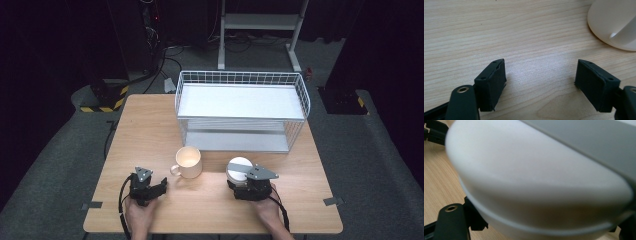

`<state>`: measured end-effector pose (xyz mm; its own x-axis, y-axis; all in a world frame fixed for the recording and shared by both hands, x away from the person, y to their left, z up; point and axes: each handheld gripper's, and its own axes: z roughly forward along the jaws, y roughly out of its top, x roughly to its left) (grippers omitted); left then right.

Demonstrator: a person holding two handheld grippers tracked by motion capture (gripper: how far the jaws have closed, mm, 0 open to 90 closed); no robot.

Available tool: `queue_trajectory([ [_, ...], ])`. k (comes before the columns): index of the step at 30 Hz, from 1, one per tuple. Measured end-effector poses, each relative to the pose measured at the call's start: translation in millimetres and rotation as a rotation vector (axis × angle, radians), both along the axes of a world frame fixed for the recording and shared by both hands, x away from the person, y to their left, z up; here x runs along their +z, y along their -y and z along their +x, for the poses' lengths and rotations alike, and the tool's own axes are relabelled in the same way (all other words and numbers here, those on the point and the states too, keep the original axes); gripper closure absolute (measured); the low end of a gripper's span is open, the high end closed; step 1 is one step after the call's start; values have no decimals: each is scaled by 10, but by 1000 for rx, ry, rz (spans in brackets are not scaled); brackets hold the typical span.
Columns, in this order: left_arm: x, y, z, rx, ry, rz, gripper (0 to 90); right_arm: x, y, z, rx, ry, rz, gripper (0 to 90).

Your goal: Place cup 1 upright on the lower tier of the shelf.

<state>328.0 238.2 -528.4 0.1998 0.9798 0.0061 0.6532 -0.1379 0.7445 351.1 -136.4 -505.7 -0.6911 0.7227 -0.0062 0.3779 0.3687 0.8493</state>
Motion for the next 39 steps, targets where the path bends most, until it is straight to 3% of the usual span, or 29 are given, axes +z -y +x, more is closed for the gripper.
queue_trajectory([
  [39,-1,3,-1,1,-1,-2,247,75,168,66,-12,-22,25,185],
])
